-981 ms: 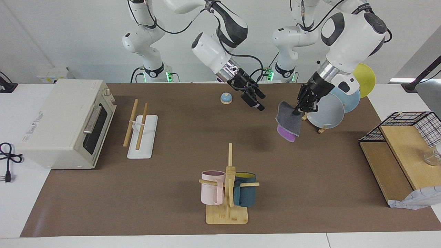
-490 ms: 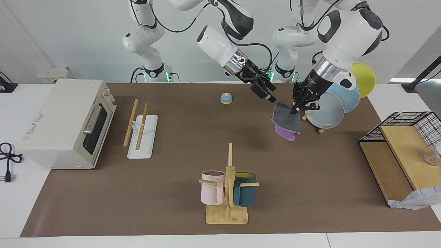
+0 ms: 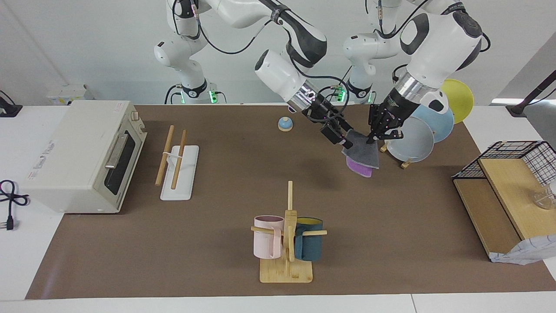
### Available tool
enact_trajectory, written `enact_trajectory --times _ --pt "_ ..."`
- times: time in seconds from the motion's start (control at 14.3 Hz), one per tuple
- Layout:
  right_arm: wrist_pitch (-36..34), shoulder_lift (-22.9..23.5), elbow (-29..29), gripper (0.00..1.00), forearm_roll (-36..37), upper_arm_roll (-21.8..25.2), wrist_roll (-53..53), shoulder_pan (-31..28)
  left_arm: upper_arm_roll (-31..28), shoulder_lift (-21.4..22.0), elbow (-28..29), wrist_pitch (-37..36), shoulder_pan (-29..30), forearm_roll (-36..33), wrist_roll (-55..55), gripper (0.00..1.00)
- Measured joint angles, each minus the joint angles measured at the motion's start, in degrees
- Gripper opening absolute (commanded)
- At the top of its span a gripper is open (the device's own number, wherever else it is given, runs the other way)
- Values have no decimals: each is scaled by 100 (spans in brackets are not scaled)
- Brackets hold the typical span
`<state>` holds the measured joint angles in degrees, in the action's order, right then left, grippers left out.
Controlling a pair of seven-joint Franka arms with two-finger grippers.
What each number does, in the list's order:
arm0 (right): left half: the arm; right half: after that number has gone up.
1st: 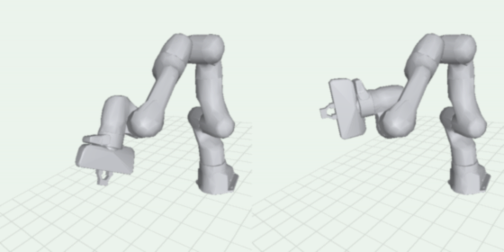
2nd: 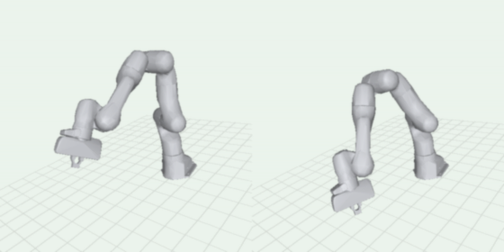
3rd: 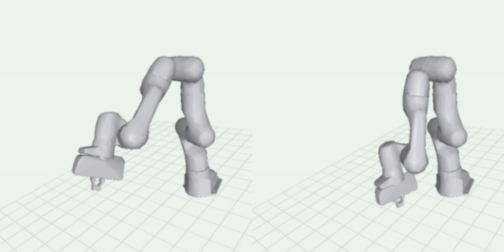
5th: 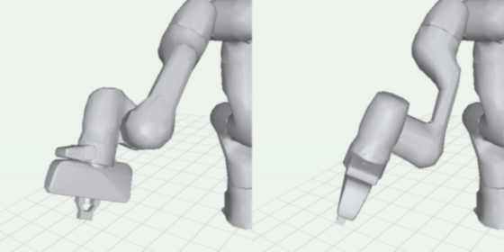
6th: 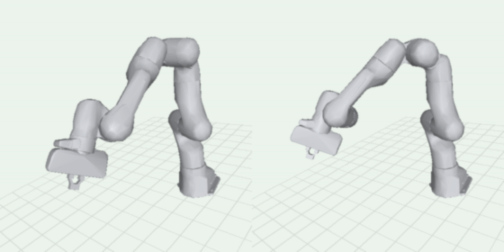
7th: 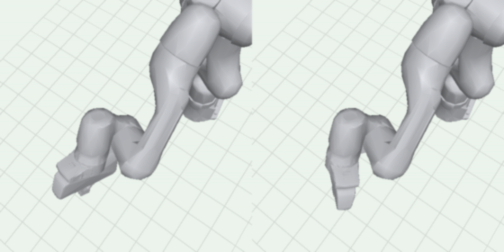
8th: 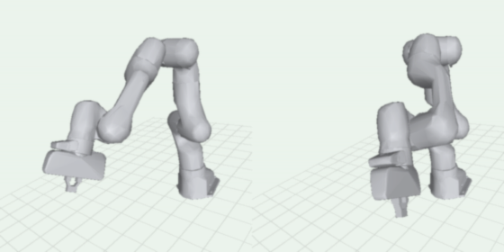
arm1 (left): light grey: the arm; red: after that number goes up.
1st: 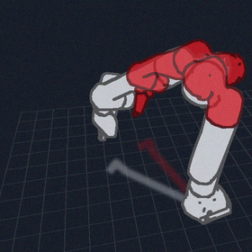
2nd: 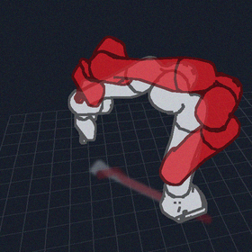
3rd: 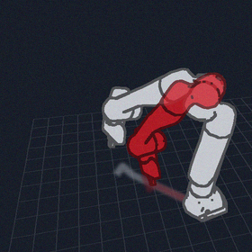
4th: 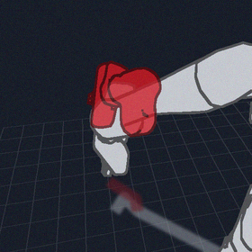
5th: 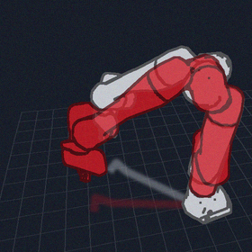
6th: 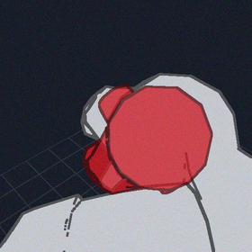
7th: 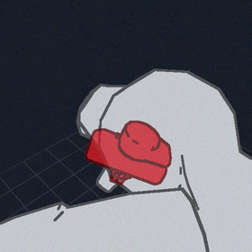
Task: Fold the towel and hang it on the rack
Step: 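Grasp the folded towel with the right gripper from the left gripper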
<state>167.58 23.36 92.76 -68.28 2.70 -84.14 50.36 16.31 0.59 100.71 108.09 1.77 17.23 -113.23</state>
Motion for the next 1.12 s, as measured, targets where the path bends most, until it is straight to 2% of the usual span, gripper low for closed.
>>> enact_trajectory --times 0.21,0.28,0.35,0.42,0.77,1.12 --pt "0 252 -294 100 0 1 0 -10 0 0 0 1 0 0 -27 0" --pt "0 272 -323 63 0 1 0 -19 0 0 0 2 0 0 -43 0" --pt "0 274 -338 19 0 1 0 -26 0 0 0 2 0 0 -61 0" --pt "-7 274 -350 0 0 1 0 -32 0 0 0 2 0 0 -77 0" --pt "-583 274 -417 0 75 8 118 -249 0 0 0 7 0 0 -165 0" --pt "-1159 273 -447 0 544 12 253 -381 0 0 19 8 0 0 -222 0"
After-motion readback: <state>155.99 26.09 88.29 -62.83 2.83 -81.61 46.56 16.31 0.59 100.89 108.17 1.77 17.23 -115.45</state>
